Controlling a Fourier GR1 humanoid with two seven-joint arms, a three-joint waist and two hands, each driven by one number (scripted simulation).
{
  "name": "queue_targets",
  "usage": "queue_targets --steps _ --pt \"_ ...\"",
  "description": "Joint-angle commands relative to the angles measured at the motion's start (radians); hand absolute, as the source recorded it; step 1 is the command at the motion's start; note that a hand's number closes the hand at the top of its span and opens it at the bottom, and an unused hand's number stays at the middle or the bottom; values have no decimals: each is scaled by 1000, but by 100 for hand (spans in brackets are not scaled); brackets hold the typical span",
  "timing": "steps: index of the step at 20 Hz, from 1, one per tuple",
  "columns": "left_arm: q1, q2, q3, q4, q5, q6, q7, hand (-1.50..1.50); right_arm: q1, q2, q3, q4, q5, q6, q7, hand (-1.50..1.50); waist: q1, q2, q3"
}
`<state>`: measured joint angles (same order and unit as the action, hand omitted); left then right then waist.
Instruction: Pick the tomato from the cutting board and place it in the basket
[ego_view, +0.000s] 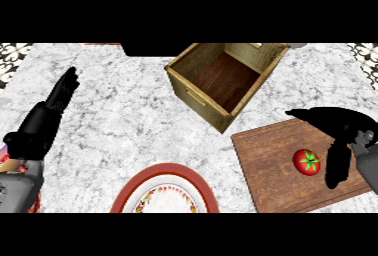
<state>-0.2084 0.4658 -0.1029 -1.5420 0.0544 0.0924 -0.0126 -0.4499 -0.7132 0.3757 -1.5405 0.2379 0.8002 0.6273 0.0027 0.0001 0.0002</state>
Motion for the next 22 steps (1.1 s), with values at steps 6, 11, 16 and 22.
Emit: queue_targets --steps 6,11,16,22 --pt "3 -69 26 8 -70 -28 5 0 144 55 -35 -24 218 -69 -170 -150 -4 0 0" --pt "-28 -64 62 -17 -78 -60 57 0 162 95 -52 36 305 -113 -234 -150 -3 0 0" --pt "6 -78 107 -10 -92 -105 8 0 232 96 -114 -11 338 -75 -267 -150 -4 -1 0" --pt "41 -79 140 -85 -97 -144 39 0 213 186 -105 80 428 -101 -302 -150 1 -1 0"
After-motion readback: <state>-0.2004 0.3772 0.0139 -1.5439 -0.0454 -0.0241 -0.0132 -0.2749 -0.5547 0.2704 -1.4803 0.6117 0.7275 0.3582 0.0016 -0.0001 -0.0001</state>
